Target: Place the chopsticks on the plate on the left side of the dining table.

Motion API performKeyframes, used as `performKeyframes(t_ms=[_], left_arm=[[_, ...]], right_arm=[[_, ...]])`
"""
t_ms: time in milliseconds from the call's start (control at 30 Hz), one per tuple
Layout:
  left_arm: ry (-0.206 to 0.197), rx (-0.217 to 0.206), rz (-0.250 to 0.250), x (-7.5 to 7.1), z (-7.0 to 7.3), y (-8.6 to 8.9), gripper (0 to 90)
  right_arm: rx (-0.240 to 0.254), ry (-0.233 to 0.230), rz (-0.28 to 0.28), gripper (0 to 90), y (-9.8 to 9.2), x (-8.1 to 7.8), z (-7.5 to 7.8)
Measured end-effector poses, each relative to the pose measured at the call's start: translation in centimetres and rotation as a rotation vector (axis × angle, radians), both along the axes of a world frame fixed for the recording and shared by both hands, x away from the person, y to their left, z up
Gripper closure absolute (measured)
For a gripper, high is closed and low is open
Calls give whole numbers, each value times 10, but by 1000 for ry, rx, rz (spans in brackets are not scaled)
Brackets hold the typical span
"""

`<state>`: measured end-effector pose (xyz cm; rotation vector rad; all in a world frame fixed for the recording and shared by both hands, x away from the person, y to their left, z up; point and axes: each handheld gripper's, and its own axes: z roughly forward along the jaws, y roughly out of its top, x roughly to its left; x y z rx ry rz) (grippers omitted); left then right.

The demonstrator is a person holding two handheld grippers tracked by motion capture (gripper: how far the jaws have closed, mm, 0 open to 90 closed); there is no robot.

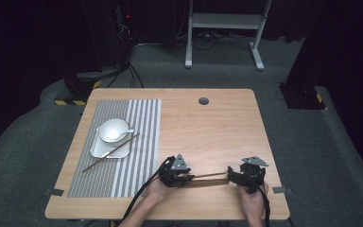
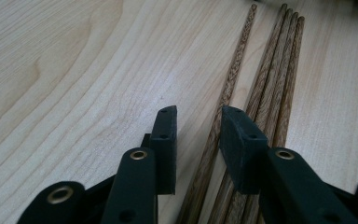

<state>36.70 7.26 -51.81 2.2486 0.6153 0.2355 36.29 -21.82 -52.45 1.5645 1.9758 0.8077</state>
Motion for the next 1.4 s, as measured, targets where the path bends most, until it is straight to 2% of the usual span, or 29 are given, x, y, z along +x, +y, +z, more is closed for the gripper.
performKeyframes(t_ms=[333,500,833,1167,1400], left_arm=[[-18,19,-30,2,2,-4,702],[-17,20,-40,3,2,-6,728],[-25,47,-74,5,3,-11,756],[-16,39,-76,8,2,-12,777],[-24,43,-100,9,2,-13,817]], right_arm=[[0,0,0,136,0,0,0],[-1,-1,1,136,0,0,0],[0,0,0,136,0,0,0],[0,0,0,136,0,0,0],[0,0,0,136,0,0,0]])
